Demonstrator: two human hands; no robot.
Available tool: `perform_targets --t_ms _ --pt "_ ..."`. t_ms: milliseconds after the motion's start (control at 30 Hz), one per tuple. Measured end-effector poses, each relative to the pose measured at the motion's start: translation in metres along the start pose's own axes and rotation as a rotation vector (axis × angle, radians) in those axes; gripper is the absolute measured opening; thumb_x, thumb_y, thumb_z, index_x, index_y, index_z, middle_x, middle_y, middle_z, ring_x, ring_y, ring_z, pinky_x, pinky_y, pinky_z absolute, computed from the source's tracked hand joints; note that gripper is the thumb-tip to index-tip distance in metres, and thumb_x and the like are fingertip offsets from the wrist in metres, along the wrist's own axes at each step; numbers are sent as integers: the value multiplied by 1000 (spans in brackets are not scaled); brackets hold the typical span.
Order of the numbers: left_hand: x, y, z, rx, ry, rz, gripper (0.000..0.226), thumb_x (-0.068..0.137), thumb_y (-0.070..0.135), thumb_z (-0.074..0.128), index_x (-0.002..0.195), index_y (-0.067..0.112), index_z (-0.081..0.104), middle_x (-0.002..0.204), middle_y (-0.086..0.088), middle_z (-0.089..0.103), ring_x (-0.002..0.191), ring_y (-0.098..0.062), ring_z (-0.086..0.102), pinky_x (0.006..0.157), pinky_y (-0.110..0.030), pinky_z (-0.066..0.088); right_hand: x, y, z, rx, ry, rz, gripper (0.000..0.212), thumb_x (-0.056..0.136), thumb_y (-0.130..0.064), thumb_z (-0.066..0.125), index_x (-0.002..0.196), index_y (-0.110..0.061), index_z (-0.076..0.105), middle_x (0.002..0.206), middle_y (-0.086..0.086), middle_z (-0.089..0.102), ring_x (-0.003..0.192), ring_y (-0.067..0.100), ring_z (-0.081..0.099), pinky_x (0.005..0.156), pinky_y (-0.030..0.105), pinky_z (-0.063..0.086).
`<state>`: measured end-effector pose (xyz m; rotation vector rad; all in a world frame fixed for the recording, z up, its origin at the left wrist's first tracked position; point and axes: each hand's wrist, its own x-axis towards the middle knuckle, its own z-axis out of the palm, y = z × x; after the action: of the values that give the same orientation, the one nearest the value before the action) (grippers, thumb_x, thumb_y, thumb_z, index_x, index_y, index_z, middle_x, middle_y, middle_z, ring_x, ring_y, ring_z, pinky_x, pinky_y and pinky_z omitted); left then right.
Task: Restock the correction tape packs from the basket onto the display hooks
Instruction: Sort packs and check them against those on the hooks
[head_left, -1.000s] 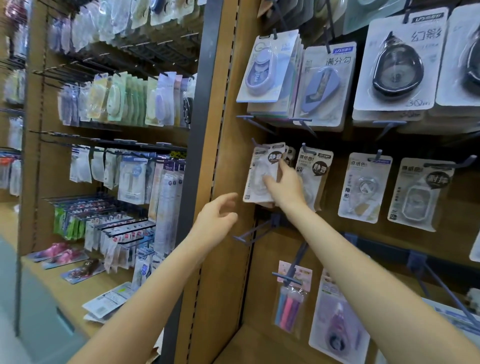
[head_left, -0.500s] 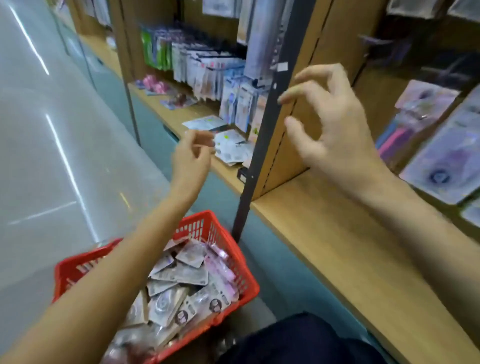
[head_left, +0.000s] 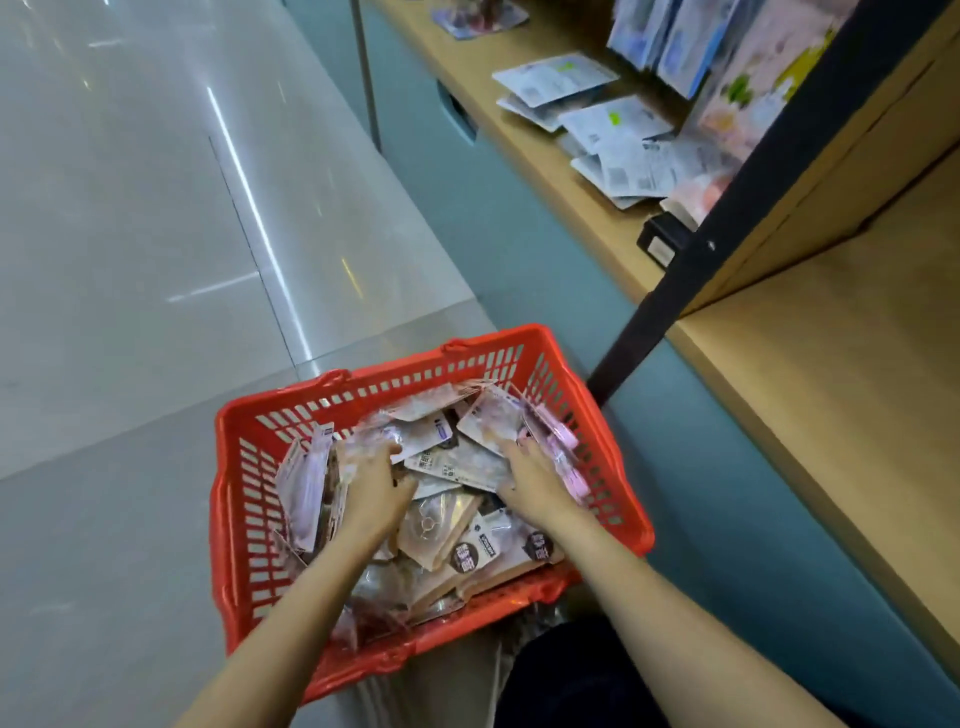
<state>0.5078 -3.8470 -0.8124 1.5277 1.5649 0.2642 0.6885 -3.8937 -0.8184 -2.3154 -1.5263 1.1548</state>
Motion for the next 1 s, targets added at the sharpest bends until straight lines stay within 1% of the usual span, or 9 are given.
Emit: perform_targets --t_ms 167,400,567,633,700,800,867,933,1000 --pt "12 -6 27 -218 -12 -164 33 90 10 56 122 8 48 105 -6 58 101 -25 56 89 -38 46 37 -5 21 -18 41 -78 60 89 -8 53 143 -25 31 152 7 20 133 34 32 108 46 34" --pt "27 5 25 -427 87 -244 23 91 11 55 113 3 58 95 -11 62 82 -22 57 83 -39 48 32 -10 18 -9 217 -152 21 87 -22 63 107 -18 64 115 -1 57 103 19 55 91 30 36" --pt "22 10 28 -375 64 -172 22 87 5 59 109 6 60 94 -8 61 86 -20 55 73 -29 45 4 -15 16 -39 -51 -392 15 86 -20 60 82 -11 72 81 7 69 76 20 60 68 31 45" --pt "19 4 26 -321 22 -114 19 85 -4 57 92 12 65 81 0 61 77 -17 56 64 -23 42 6 -16 4 -74 -45 -421 15 88 -19 58 89 -13 71 86 5 70 81 18 61 70 29 45" --pt "15 3 18 -167 -21 -29 28 86 -4 55 73 18 66 72 10 60 63 -8 51 54 -16 37 14 -18 -8 -133 47 -436 27 87 -22 58 113 -13 63 111 6 64 103 22 58 83 32 45" --pt "13 10 3 -113 -115 148 33 86 -4 58 68 23 65 71 11 63 58 -1 54 52 -9 40 20 -23 -10 -384 -225 -413 73 77 -32 72 138 -16 36 144 6 35 133 23 30 110 44 27" --pt "11 18 -3 -201 -160 215 30 86 -4 58 73 23 65 78 6 67 69 2 60 66 -12 48 21 -22 -9 -452 -265 -416 58 75 -30 74 124 -19 45 134 4 48 127 21 39 110 41 25" --pt "9 21 -5 -238 -98 219 22 88 -1 56 83 19 65 88 3 67 82 -5 62 77 -18 50 22 -16 -25 -436 -152 -435 41 78 -29 73 113 -20 53 120 0 58 116 18 52 100 30 35" --pt "13 12 -4 -131 23 196 15 91 7 55 100 16 62 100 2 66 90 -9 61 81 -21 50 24 -5 -57 -362 -25 -366 44 77 -31 73 116 -18 56 117 -1 61 112 19 55 89 27 40"
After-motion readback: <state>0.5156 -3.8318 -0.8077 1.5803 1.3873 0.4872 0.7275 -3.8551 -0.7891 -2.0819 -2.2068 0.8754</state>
